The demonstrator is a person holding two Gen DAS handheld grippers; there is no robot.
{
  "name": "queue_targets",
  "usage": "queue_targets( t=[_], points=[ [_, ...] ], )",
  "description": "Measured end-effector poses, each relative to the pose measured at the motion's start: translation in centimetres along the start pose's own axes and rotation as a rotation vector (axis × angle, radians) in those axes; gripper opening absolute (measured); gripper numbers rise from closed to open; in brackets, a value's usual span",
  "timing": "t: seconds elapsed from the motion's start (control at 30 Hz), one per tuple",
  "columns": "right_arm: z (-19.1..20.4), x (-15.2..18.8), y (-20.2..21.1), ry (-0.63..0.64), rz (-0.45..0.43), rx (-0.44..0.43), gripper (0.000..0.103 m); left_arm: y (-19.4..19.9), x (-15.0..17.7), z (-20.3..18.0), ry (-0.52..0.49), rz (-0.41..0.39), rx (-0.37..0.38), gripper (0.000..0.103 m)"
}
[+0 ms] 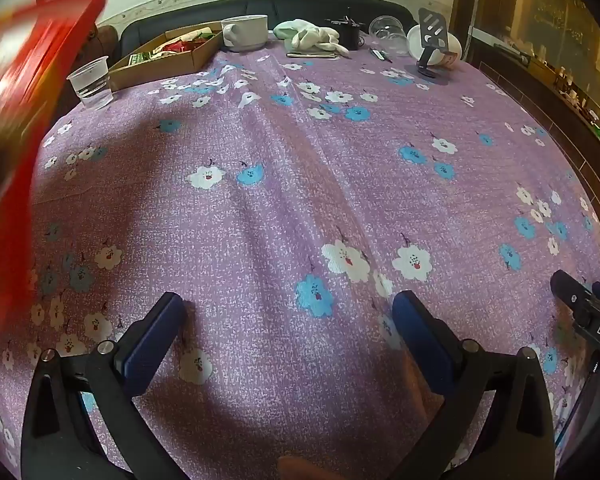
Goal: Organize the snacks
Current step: 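Dump the snacks from the red box onto the tablecloth with the left hand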
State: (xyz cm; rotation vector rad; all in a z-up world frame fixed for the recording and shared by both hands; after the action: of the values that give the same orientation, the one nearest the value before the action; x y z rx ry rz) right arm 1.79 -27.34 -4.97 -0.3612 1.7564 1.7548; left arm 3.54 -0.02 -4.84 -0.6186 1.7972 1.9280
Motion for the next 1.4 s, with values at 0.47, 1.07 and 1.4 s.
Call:
queue_targets(
  t=[0.47, 1.07, 1.4],
  points=[
    [0.0, 0.04, -0.03, 0.0, -0.001, 0.0, 0.103, 0.0, 0.01, 0.01, -0.001, 0.0, -0.001, 0.103],
    [-0.07, -0.01, 0.03, -0.001, 0.0, -0.002, 0.103, 0.0, -0.03, -0.04, 0.0, 0.0, 0.0, 0.103],
    [-0.06, -0.06, 0.05, -0.001, 0.0, -0.001, 0.103, 0.01, 0.02, -0.02, 0.0, -0.001, -0.001, 0.103]
  ],
)
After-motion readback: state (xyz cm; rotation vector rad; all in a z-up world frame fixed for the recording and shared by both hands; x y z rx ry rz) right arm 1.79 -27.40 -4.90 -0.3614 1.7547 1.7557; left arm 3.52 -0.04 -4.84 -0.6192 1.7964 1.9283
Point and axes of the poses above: each gripper's, at about its wrist camera, not at the fingertips, and y roughly against the way its jaws point, z to its left, x to its underside, the point moved 6 cm from there along -y, roughly the way its jaws point, and after that the axes turned 4 degrees about -x, right-handed, at the moved point
